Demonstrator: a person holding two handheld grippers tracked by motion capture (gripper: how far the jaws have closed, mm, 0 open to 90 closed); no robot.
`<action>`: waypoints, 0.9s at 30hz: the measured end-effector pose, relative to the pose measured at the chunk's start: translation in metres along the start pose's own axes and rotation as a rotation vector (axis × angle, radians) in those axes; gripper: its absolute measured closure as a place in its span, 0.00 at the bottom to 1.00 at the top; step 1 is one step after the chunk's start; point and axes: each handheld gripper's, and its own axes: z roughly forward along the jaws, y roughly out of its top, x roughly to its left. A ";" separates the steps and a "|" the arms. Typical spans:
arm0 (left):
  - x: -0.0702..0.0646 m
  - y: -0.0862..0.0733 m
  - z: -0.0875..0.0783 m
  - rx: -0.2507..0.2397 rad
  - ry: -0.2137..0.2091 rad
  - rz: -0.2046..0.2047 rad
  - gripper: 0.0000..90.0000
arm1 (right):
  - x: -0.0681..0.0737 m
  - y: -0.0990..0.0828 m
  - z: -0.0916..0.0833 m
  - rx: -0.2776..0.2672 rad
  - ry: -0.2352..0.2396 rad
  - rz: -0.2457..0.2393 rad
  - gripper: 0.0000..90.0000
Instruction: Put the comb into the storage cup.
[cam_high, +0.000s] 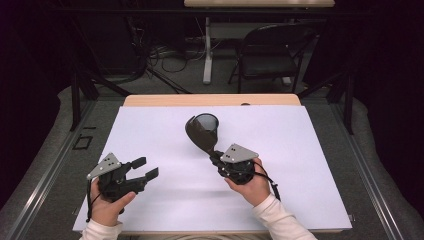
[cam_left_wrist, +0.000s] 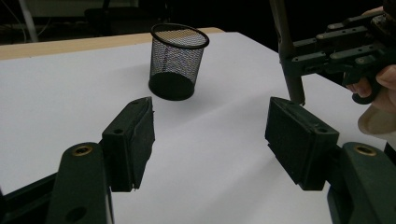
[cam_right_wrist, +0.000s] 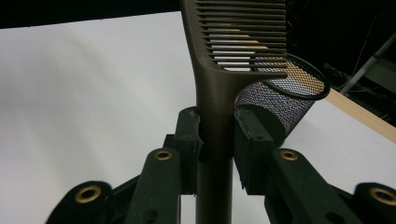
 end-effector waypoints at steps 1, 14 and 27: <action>0.000 0.002 0.001 0.001 0.001 -0.004 0.37 | 0.000 0.000 0.000 -0.002 -0.001 0.001 0.81; 0.001 0.026 0.014 0.044 -0.031 -0.035 0.37 | 0.001 0.000 -0.001 -0.014 -0.007 0.001 0.81; -0.006 0.042 0.029 0.018 -0.084 -0.096 0.37 | 0.002 0.000 -0.001 -0.020 -0.011 -0.009 0.81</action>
